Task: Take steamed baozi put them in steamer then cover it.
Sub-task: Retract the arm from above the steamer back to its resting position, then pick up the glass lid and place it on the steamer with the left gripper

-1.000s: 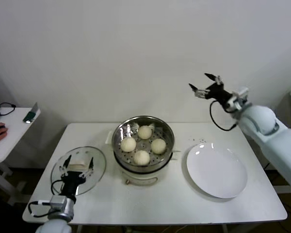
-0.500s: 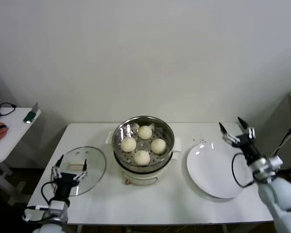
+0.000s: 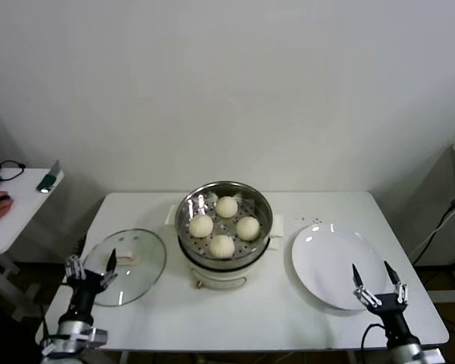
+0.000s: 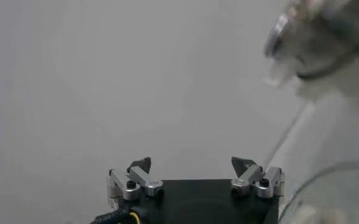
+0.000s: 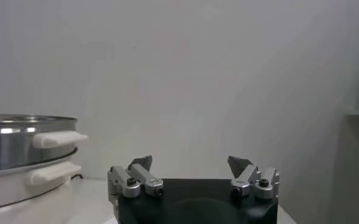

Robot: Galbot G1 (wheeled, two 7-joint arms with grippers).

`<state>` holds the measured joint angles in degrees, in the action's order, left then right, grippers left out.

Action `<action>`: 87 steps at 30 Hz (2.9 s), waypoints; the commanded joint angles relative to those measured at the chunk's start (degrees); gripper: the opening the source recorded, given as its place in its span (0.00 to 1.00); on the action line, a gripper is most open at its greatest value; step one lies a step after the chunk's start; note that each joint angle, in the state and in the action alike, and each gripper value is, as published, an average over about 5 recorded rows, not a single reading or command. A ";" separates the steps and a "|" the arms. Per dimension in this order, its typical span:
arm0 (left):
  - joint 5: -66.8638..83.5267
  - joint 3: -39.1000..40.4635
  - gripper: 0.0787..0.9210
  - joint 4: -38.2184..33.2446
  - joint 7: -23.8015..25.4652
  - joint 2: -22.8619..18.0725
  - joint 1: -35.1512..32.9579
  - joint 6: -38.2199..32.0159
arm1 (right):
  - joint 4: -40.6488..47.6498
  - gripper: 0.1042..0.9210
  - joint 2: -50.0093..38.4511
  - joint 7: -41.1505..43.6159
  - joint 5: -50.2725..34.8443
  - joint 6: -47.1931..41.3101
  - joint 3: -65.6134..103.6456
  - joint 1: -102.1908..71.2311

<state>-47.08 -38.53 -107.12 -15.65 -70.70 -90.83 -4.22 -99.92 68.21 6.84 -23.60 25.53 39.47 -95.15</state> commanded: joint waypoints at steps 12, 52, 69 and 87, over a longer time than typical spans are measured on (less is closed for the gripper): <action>-31.69 2.62 0.88 22.85 -6.24 -2.03 10.06 2.56 | -0.13 0.88 8.58 -0.91 6.21 4.06 -1.39 -3.83; -32.72 5.00 0.75 33.95 -4.41 -1.87 22.84 6.24 | -0.78 0.88 9.38 -0.45 7.20 4.57 -0.10 -5.16; -32.08 4.88 0.17 32.31 -4.09 -2.27 20.92 7.16 | -1.30 0.88 9.46 0.05 8.02 4.47 -0.26 -5.17; -9.03 6.51 0.08 0.94 16.70 11.91 16.26 22.65 | -1.61 0.88 9.48 -0.33 10.98 3.69 -0.16 -5.63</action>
<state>-69.67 -32.52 -88.51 -11.31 -67.61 -73.26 8.20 -101.69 77.59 6.78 -13.72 29.30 39.39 -100.74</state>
